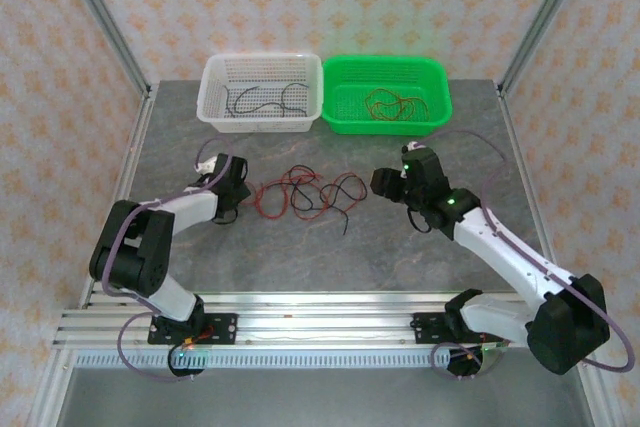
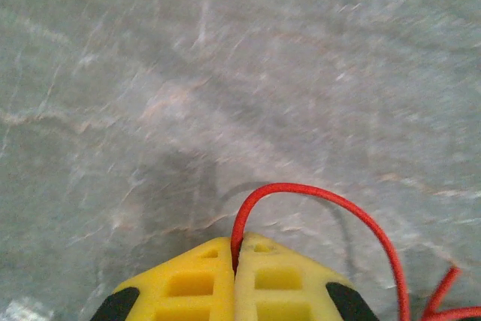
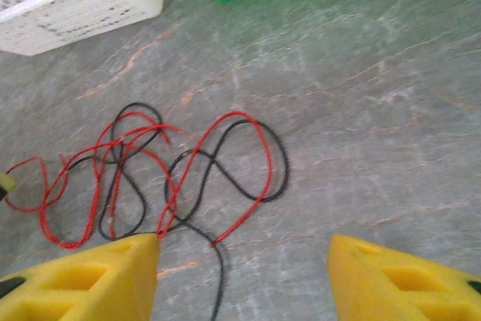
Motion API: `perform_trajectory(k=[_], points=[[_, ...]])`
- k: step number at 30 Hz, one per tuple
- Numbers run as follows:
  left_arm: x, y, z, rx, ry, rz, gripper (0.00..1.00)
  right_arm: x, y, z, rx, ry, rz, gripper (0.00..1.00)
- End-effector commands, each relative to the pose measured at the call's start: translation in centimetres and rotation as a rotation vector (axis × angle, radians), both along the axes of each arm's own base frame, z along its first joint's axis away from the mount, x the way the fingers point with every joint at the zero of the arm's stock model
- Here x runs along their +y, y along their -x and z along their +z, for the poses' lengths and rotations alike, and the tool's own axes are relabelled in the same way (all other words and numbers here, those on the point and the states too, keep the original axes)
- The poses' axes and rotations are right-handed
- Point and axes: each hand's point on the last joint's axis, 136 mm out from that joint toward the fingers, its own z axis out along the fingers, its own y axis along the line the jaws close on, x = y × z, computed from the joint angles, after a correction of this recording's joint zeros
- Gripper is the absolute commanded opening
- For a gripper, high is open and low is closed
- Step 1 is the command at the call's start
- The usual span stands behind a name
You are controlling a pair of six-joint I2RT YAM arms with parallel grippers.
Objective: Untangle the cables
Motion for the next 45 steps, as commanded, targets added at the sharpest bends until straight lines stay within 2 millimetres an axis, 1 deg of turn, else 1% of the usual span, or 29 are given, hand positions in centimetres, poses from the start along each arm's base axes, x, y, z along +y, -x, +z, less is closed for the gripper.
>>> perform_trajectory(k=[1,5,6,8,10,13,19,22,25,28,30,33,38,41,45], points=[[-0.2,-1.7,3.5,-0.105,0.006,-0.012,0.00,2.3,-0.2,1.0,-0.025,-0.079,0.028,0.60],[-0.3,-1.6,6.0,-0.146,0.013,-0.023,0.00,4.6,-0.1,1.2,-0.026,-0.124,0.075,0.60],[-0.4,-1.5,6.8,-0.160,0.016,-0.027,0.00,5.2,0.0,1.6,-0.032,-0.142,0.090,0.60],[-0.5,-1.4,8.3,-0.184,0.022,-0.038,0.00,6.3,0.0,1.0,-0.013,-0.167,0.113,0.60],[-0.7,-1.2,9.7,-0.201,0.032,-0.055,0.00,7.5,0.1,1.1,-0.006,-0.203,0.139,0.60],[-1.3,-1.1,11.9,-0.222,0.054,-0.091,0.00,9.9,0.4,1.2,0.006,-0.275,0.200,0.60],[-3.6,-0.4,16.2,-0.270,0.092,-0.175,0.00,15.6,1.5,2.2,0.016,-0.445,0.360,0.59],[-4.9,-0.1,18.5,-0.300,0.094,-0.215,0.00,18.1,1.6,2.4,0.016,-0.499,0.421,0.59],[-6.3,0.3,20.8,-0.323,0.087,-0.255,0.00,20.4,1.1,2.1,0.031,-0.521,0.460,0.58],[-7.2,0.7,22.6,-0.349,0.084,-0.278,0.00,21.3,-0.4,2.0,0.030,-0.521,0.431,0.57],[-7.5,0.9,23.2,-0.360,0.083,-0.285,0.00,21.5,-1.6,1.9,0.038,-0.514,0.381,0.57],[-7.4,1.1,23.4,-0.361,0.076,-0.281,0.00,21.5,-3.3,1.7,0.072,-0.547,0.283,0.57],[-7.4,1.2,23.1,-0.358,0.073,-0.282,0.00,21.1,-5.2,1.7,0.180,-0.783,0.154,0.56],[-7.5,1.2,23.2,-0.365,0.076,-0.286,0.00,22.3,-5.9,1.9,0.267,-0.895,0.170,0.56],[-7.5,1.3,23.7,-0.373,0.074,-0.289,0.00,24.5,-6.3,1.7,0.374,-0.963,0.207,0.58]])
